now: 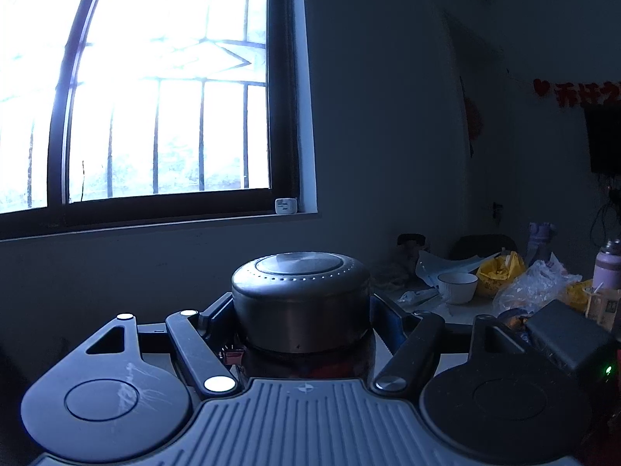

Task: Clean container
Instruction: 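Rub the white tissue in the right gripper around the thermos base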

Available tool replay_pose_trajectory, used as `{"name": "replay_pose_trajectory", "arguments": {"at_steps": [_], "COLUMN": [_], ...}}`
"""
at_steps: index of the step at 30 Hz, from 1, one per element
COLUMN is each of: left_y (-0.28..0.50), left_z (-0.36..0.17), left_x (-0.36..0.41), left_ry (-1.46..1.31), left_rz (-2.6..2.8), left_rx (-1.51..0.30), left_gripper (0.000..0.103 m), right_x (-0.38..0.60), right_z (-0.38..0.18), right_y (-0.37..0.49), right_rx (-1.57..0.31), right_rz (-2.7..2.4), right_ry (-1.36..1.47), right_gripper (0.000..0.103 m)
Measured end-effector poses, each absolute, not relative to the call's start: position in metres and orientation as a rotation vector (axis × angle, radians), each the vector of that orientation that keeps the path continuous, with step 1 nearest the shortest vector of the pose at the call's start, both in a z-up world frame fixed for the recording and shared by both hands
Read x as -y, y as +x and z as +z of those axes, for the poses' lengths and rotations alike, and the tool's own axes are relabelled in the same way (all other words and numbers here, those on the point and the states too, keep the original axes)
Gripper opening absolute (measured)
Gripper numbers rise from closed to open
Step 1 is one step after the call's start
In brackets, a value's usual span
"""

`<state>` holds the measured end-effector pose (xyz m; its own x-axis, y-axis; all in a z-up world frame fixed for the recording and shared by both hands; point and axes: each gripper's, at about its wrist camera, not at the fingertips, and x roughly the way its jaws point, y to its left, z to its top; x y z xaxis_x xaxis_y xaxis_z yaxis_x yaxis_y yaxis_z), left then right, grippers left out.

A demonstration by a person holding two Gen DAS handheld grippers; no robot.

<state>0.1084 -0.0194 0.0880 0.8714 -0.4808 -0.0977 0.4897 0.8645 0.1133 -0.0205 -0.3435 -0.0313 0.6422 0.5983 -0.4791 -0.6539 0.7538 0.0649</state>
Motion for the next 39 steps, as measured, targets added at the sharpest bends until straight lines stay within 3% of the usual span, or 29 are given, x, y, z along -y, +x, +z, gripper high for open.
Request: {"name": "replay_pose_trajectory", "arguments": {"at_steps": [11, 16, 30, 39], "left_y": [0.108, 0.107, 0.107, 0.107], "left_z": [0.091, 0.091, 0.090, 0.090], "left_x": [0.018, 0.017, 0.017, 0.017], "left_ry": [0.134, 0.133, 0.141, 0.145], "left_rz": [-0.502, -0.502, -0.504, -0.502], "left_rx": [-0.069, -0.070, -0.068, -0.068], "left_gripper": [0.075, 0.075, 0.075, 0.075], "right_x": [0.326, 0.322, 0.356, 0.358], "right_z": [-0.056, -0.038, 0.017, 0.029], "right_y": [-0.007, -0.007, -0.041, -0.057], "right_rx": [-0.605, -0.584, -0.259, -0.177], "right_rz": [0.694, 0.691, 0.714, 0.712], "right_ry": [-0.181, -0.180, -0.025, 0.016], "right_gripper": [0.005, 0.005, 0.005, 0.005]}}
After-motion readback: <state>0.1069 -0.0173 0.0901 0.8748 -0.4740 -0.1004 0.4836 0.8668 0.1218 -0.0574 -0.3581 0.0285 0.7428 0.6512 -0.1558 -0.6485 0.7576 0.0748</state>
